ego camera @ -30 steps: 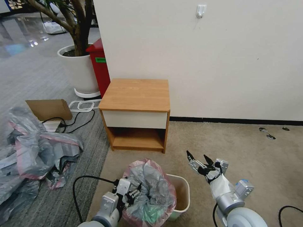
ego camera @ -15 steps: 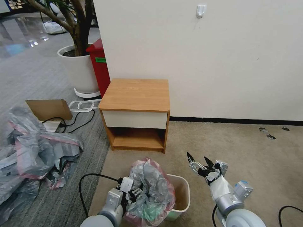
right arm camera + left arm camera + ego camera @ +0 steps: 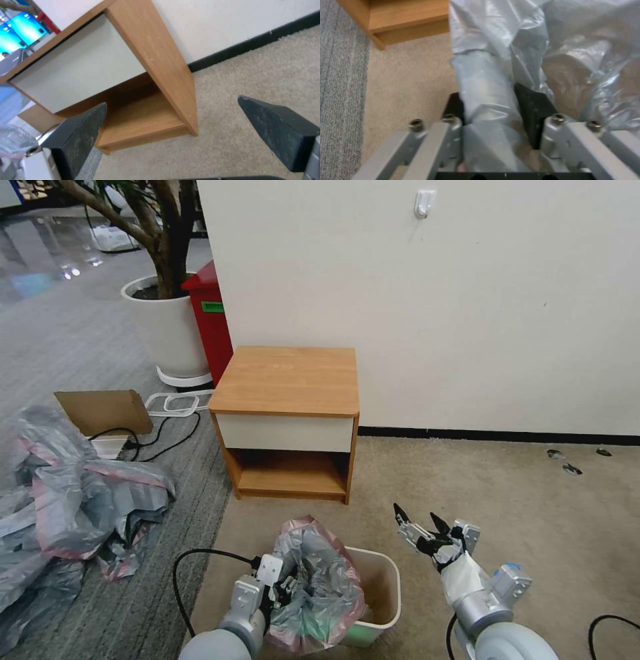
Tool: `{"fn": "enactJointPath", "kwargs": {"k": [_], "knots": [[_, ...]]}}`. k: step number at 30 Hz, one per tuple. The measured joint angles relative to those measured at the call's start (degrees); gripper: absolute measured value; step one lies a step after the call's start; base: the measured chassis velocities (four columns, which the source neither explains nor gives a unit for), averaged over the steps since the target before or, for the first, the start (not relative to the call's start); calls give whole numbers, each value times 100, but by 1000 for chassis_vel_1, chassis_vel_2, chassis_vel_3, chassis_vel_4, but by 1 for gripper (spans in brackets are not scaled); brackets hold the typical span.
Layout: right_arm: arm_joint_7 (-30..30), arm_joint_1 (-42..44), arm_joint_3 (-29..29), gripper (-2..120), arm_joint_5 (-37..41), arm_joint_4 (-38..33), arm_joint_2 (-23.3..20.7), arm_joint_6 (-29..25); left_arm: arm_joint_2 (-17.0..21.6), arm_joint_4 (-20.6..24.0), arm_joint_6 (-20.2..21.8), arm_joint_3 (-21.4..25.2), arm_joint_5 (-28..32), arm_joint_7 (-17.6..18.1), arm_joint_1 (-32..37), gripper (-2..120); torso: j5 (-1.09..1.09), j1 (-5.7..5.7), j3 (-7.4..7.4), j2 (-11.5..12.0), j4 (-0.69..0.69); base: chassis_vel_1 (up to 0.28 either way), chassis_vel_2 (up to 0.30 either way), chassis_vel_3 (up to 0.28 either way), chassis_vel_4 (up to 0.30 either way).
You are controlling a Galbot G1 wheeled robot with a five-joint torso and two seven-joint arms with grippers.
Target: Pick up the garbage bag from the table and place it over the trash can.
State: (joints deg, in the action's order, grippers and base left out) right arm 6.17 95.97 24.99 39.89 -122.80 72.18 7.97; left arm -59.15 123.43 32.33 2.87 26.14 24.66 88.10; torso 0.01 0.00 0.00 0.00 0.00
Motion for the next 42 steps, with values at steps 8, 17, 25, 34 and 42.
{"fn": "enactJointPath", "kwargs": {"k": [8,17,25,34,42], "knots": [[-572,222,-114,100,-618,-383,-222,326,-16,-34,-572,121,-20,-100,76,7,-2,0,0,0,1,0,0,0,0],[-475,413,-687,100,-838,-908,-521,1050,-52,-125,-1716,351,-113,-670,34,6,-1,0,0,0,0,0,0,0,0],[877,4,-1247,100,296,-1057,-442,1825,-44,-88,-2249,436,-223,-873,-6,6,0,0,0,0,0,0,0,0,0],[2966,-939,-1691,100,2145,-881,-191,1922,-55,-81,-2744,566,-385,-1155,-30,6,-1,0,0,0,0,0,0,0,0],[3329,-1200,-1707,99,2789,-704,-15,1744,-53,-76,-2833,616,-282,-1190,-36,6,-1,0,0,0,0,0,0,0,0]]}}
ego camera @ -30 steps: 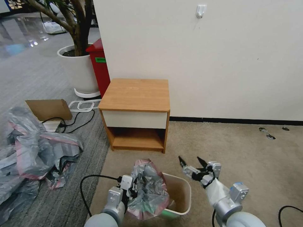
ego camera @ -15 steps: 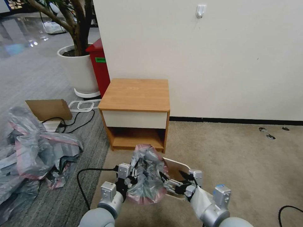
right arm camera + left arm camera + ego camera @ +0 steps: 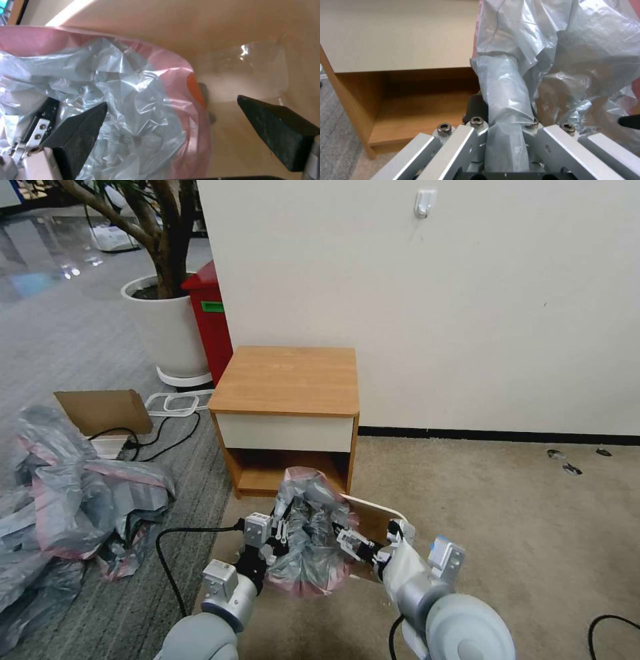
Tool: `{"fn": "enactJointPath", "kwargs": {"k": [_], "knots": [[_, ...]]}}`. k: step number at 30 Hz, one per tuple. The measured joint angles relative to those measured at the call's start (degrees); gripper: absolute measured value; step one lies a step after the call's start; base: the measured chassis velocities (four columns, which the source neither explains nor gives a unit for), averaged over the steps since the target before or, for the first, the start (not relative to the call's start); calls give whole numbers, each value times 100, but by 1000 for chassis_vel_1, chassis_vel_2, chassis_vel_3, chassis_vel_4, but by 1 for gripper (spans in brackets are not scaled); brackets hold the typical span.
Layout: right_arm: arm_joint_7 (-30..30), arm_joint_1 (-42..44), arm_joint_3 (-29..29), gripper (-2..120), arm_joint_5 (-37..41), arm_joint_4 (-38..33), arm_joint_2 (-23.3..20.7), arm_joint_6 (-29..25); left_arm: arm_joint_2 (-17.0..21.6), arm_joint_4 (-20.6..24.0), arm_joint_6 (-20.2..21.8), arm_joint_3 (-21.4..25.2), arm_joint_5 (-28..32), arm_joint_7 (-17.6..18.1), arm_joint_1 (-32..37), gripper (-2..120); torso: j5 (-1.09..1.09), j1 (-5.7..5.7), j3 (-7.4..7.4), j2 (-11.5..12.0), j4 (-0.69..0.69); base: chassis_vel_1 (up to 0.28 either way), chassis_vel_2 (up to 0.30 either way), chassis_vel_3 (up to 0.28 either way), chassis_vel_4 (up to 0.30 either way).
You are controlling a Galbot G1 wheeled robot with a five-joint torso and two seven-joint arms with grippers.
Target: Pick up the garbage bag from the table and place it over the trash can.
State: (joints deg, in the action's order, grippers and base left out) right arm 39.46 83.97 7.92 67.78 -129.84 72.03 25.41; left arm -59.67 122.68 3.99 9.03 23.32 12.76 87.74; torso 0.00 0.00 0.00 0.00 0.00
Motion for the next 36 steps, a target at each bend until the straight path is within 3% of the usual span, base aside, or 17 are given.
{"fn": "enactJointPath", "kwargs": {"k": [13,17,22,24,28,36], "knots": [[-599,38,9,55,-577,147,126,-130,-187,121,289,-48,978,312,20,6,0,0,-1,0,0,0,0,0,0],[-750,52,-25,37,-915,185,146,-129,-234,169,441,-50,1393,551,-13,6,0,0,-1,0,0,0,0,0,0],[-813,62,-30,22,-1178,176,133,-130,-256,170,514,-45,1521,635,-23,6,0,0,-1,0,0,0,0,0,0],[-864,63,-9,10,-1289,154,117,-130,-286,170,545,-46,1548,668,-24,6,0,0,-1,0,0,0,0,0,0],[-1177,112,91,0,-1627,131,72,-145,-339,152,629,4,1549,711,-30,6,1,0,-1,0,0,0,0,0,0],[-1683,194,338,0,-1877,-356,-268,-178,-301,130,815,104,1558,873,-35,6,1,0,-1,0,1,0,0,0,0]]}}
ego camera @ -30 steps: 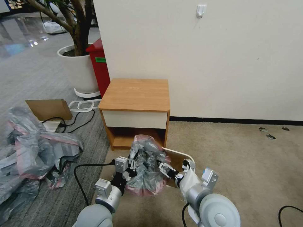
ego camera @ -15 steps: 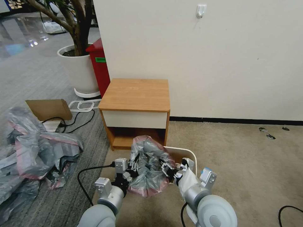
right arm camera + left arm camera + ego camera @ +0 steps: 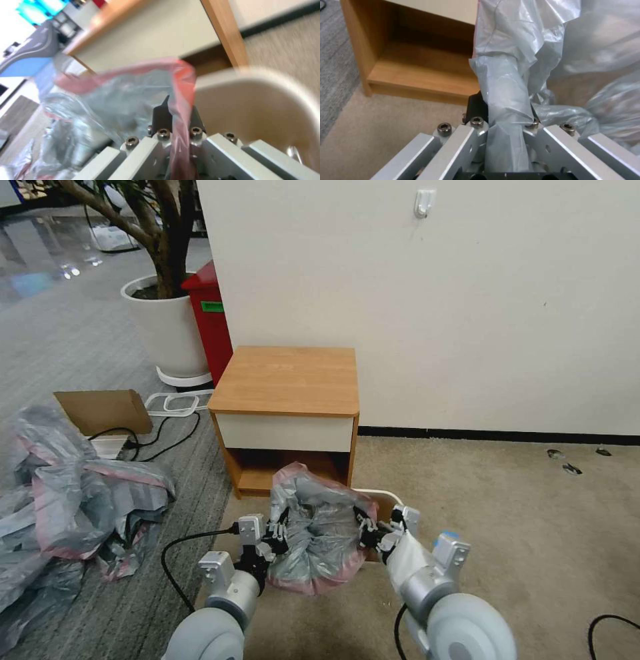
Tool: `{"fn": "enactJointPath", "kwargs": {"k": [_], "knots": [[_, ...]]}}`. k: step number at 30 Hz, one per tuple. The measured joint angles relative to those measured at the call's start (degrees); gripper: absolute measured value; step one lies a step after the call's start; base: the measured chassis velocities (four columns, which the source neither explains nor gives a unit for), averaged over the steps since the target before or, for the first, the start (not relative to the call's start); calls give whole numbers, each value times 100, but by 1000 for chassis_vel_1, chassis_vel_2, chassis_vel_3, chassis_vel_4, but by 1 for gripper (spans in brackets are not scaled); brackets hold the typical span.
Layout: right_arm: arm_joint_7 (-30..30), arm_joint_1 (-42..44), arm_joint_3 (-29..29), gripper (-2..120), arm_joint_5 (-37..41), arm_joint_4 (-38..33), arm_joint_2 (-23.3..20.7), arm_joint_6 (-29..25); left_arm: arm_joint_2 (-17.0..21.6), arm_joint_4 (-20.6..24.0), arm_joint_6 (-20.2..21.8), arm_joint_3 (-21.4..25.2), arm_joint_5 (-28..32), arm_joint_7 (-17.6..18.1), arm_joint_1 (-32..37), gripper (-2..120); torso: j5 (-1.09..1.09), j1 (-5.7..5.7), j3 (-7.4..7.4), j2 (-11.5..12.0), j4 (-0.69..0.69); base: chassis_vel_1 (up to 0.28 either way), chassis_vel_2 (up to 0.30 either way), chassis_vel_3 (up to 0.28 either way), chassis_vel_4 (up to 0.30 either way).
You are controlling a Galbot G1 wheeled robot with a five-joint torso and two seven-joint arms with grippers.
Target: Pick up the garbage bag from the table and place it over the trash can.
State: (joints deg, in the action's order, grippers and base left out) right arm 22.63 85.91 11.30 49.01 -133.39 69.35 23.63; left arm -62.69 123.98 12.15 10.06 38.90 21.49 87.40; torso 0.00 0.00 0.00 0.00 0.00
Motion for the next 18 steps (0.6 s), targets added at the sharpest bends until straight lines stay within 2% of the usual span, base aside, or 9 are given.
{"fn": "enactJointPath", "kwargs": {"k": [6,11,16,18], "knots": [[-299,-265,172,0,14,-232,-320,-58,6,38,95,-1,25,47,31,6,0,0,0,0,0,0,0,0,0],[-352,-892,204,0,88,116,-503,-24,-23,94,114,-104,20,35,59,6,1,0,0,0,0,0,0,0,0],[65,-1302,265,0,317,418,-689,308,-17,187,127,-86,11,-65,167,6,0,0,0,0,0,0,0,0,0],[478,-1454,311,0,649,468,-797,536,-11,215,128,-38,9,-125,206,6,1,0,0,0,0,0,0,0,0]]}}
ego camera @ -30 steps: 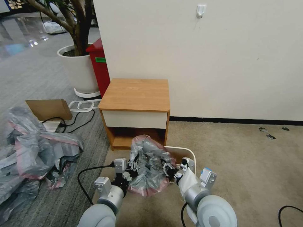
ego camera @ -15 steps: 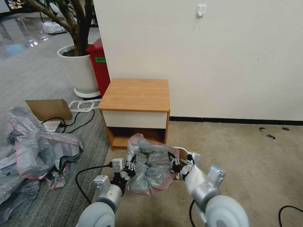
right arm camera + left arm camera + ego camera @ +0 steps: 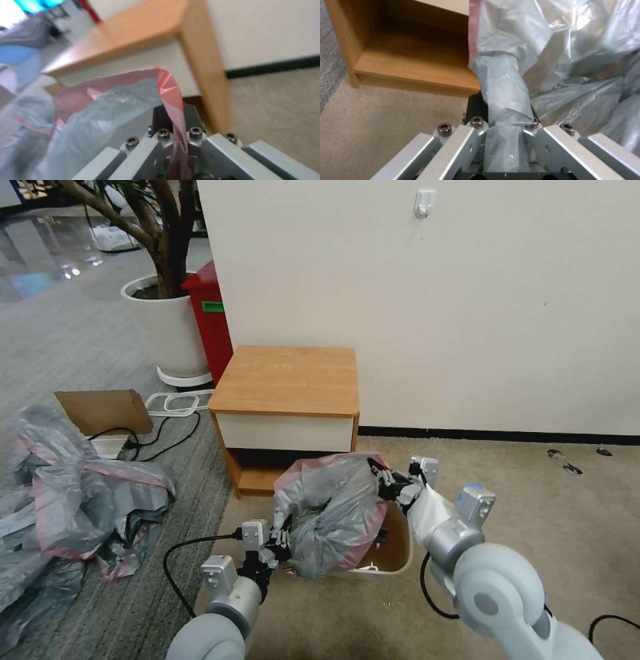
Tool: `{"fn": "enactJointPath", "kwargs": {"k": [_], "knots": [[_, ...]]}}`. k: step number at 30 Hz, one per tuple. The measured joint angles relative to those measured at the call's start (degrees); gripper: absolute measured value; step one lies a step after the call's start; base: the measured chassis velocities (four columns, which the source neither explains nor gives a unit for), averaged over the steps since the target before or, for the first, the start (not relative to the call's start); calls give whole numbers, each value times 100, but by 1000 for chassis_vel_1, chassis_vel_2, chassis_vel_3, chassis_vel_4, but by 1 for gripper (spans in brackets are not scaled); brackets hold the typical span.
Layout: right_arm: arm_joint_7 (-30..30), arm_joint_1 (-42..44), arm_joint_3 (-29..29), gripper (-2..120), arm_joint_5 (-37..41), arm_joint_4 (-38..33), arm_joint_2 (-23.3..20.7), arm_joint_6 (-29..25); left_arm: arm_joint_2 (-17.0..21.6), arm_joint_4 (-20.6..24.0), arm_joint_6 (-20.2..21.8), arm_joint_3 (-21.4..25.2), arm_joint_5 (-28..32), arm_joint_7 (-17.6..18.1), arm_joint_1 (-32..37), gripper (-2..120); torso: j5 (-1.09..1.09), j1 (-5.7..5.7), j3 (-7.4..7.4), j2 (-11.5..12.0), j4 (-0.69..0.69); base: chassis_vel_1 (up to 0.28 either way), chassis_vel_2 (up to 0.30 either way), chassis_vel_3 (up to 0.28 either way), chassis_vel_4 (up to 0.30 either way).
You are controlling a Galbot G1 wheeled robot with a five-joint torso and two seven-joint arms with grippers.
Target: Pick up the garbage bag from the table and place it over the trash can.
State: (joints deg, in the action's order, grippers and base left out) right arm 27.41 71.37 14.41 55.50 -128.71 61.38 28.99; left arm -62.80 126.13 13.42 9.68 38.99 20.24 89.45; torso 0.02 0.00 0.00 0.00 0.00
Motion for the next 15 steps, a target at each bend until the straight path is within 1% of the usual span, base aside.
{"fn": "enactJointPath", "kwargs": {"k": [1,2,5,7,10,11,14,15], "knots": [[245,-68,28,0,200,17,-73,106,-9,9,0,27,0,-20,12,6,-1,0,0,0,0,0,0,0,0],[245,-68,28,0,200,17,-73,106,-9,9,0,27,0,-20,12,6,-1,0,0,0,0,0,0,0,0],[798,-141,147,0,717,3,-326,439,-70,12,-19,109,36,-140,28,6,-1,0,0,0,0,0,0,0,0],[891,-136,179,0,837,-20,-379,505,-84,12,-25,119,53,-162,31,6,0,0,0,0,0,0,0,0,0],[1259,-73,394,0,1469,-125,-617,732,-172,-24,-104,195,142,-317,49,6,-1,0,0,0,0,0,0,0,0],[1259,-73,394,0,1469,-125,-617,732,-172,-24,-104,195,142,-317,49,6,-1,0,0,0,0,0,0,0,0],[1524,-52,612,0,2110,-210,-779,855,-265,-62,-151,307,258,-450,40,6,-1,0,0,0,0,0,0,0,0],[1524,-52,612,0,2110,-210,-779,855,-265,-62,-151,307,258,-450,40,6,-1,0,0,0,0,0,0,0,0]]}}
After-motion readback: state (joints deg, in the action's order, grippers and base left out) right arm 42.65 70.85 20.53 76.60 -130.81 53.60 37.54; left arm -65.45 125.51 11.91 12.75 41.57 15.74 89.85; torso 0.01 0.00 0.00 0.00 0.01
